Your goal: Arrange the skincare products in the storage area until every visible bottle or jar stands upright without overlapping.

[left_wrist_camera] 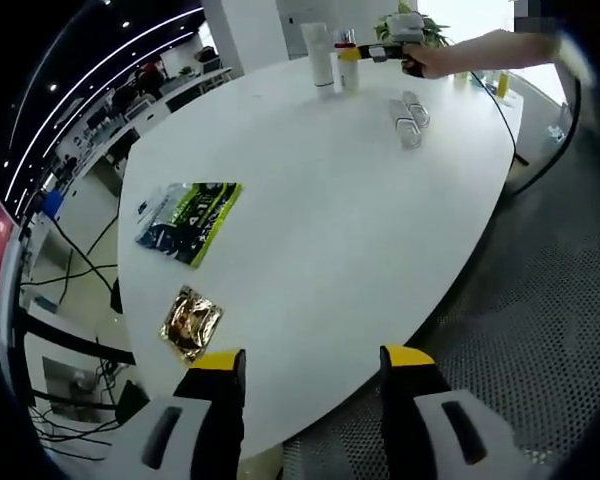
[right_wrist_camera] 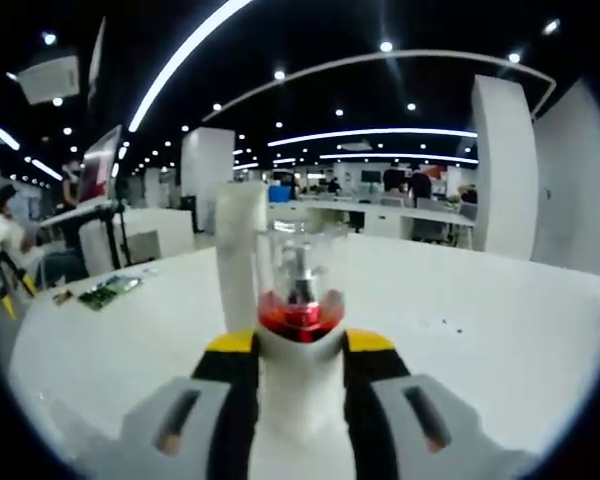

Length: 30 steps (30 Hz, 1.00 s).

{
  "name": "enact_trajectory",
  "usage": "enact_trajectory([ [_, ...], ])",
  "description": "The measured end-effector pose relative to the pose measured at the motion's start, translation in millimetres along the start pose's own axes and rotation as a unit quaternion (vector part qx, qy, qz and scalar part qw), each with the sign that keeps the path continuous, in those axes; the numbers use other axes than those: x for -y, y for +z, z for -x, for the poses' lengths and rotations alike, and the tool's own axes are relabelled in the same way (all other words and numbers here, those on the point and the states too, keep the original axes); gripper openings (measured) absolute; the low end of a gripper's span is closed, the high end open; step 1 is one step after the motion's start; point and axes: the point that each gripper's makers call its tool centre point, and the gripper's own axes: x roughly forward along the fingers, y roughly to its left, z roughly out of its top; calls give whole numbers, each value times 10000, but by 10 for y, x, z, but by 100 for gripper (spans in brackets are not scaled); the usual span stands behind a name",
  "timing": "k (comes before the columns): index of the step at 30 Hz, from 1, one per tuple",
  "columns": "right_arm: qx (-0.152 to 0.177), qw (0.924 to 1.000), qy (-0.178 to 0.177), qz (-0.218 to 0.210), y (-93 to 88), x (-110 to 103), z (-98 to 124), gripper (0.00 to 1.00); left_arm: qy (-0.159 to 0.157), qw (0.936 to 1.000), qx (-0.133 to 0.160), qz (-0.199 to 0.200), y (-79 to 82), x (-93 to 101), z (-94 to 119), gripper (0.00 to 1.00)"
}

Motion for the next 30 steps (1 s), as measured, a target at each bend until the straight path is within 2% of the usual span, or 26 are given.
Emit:
enact_trajectory([
  [3, -31, 10000, 40, -76, 6, 3, 0, 31, 3, 10000, 12, 3, 7, -1, 2, 55],
  [5, -19, 9990, 179, -404, 15, -27, 7, 33, 2, 10000, 12, -1, 7, 0, 1, 55],
  [7, 74, 9994, 178, -282, 60, -14, 36, 35, -18, 10000, 3, 6, 4, 7, 0, 56],
  [14, -387, 9971, 627, -173, -120, -86, 62, 38, -22, 10000, 63, 0, 20, 10, -1, 56],
  [24, -641, 9945, 817, -158, -199, -15, 91, 28, -6, 10000, 71, -27, 25, 7, 9, 55],
  [30, -641, 9946, 807, -107, -200, -34, 81, 27, -3, 10000, 82, -34, 29, 4, 12, 55],
])
